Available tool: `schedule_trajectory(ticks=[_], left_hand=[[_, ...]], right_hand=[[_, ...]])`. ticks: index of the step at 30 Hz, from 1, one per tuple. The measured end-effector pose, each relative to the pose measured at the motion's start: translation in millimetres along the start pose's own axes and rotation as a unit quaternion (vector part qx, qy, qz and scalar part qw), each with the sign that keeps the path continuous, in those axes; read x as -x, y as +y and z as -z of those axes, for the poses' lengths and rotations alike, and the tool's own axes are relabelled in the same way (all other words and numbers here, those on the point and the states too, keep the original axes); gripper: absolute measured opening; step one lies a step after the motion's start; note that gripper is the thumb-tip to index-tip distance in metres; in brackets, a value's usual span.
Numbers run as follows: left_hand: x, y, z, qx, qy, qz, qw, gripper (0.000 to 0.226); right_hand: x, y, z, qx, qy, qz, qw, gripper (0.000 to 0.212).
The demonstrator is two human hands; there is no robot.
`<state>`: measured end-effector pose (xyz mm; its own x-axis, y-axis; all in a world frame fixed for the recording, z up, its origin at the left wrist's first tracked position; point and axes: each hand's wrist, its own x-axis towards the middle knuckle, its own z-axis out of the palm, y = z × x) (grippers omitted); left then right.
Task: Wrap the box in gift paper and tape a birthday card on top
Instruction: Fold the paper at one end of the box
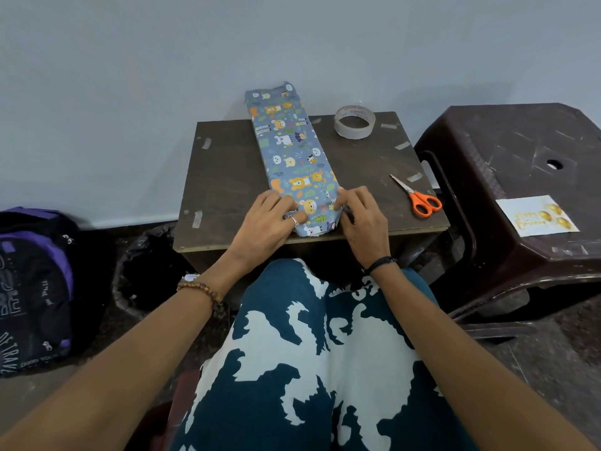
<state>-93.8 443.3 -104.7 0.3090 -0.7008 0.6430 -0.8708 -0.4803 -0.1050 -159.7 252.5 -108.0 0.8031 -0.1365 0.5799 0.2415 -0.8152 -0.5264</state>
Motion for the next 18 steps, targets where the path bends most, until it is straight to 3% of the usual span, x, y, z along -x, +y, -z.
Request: schedule_trajectory(ticks=[4, 10, 15, 18], left_hand=[[-0.5, 6.0, 5.9, 0.007, -0.017, 0.019, 1.0, 0.01], [-6.3, 9.1, 15.6, -0.006, -0.086, 0.065, 0.994, 0.021], [-7.3, 6.3, 22.4, -0.008, -0.107, 0.064, 0.992, 0.023], [-8.3, 8.4, 27.3, -0.009, -0.116, 0.057, 0.992, 0.029]], right_hand=[[3.0, -0.7, 3.4, -0.009, -0.004, 0.001, 1.0, 0.015], [3.4, 6.2, 1.9, -0.041, 0.001, -0.018, 0.999, 0.021], [1.3, 2.9, 4.9, -0.045, -0.031, -0.013, 0.998, 0.021], [5.1, -1.5, 9.6, -0.078, -0.061, -0.023, 0.995, 0.033]])
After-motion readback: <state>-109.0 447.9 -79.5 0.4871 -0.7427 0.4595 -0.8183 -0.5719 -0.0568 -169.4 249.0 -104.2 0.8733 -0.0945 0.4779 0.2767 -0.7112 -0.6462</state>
